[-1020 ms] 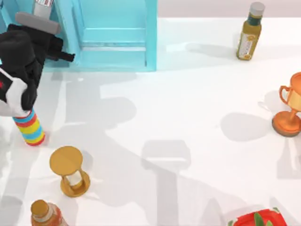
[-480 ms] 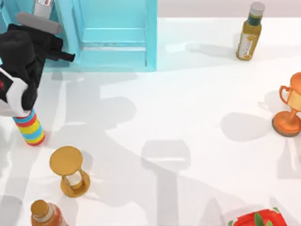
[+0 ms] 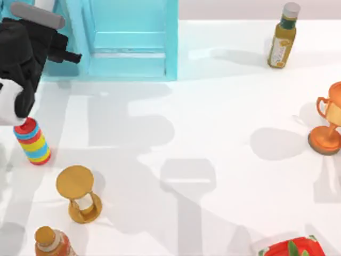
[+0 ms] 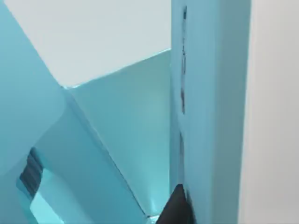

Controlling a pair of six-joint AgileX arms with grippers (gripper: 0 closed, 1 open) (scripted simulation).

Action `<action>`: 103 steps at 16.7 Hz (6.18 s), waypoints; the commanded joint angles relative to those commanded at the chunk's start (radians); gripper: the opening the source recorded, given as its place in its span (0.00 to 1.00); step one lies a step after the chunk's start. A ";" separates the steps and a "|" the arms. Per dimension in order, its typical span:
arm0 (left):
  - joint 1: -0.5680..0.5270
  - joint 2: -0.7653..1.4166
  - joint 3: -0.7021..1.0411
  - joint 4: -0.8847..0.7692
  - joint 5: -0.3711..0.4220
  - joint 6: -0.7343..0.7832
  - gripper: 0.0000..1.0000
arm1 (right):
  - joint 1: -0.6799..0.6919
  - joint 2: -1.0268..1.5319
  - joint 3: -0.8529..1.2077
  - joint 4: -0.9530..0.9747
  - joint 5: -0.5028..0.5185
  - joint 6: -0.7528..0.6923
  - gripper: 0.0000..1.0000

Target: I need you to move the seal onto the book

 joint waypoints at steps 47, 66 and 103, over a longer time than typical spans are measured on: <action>-0.749 -0.394 0.102 -0.953 -0.801 -1.860 0.00 | 0.000 0.000 0.000 0.000 0.000 0.000 1.00; -1.070 0.017 0.367 -1.142 -1.172 -2.806 0.00 | 0.000 0.000 0.000 0.000 0.000 0.000 1.00; -1.076 0.077 0.331 -1.079 -1.174 -2.833 1.00 | 0.000 0.000 0.000 0.000 0.000 0.000 1.00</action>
